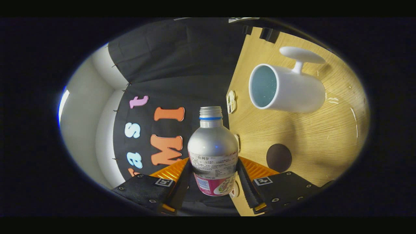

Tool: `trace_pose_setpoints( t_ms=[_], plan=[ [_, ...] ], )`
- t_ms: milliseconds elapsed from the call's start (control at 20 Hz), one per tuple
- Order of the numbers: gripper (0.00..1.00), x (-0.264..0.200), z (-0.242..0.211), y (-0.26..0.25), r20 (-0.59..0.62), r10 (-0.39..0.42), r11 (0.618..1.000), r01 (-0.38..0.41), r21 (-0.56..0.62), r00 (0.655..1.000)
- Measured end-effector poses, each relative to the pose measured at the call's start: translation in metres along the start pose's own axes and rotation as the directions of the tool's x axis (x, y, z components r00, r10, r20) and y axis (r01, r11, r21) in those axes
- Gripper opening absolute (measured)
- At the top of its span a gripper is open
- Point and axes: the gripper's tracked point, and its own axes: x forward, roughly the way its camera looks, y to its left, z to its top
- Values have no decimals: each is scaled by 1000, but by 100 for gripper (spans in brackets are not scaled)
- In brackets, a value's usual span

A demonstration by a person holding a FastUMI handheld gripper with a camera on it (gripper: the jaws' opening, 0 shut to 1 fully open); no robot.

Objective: Take the bottle from table, then pour the juice into the cup, finally place the bottle on the coaster

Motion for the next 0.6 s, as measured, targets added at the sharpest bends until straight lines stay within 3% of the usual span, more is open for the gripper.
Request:
trace_pose_setpoints(
  t_ms=[600],
  plan=[
    [75,-9,13,3,38,23,976,-30,217,999]
  ],
)
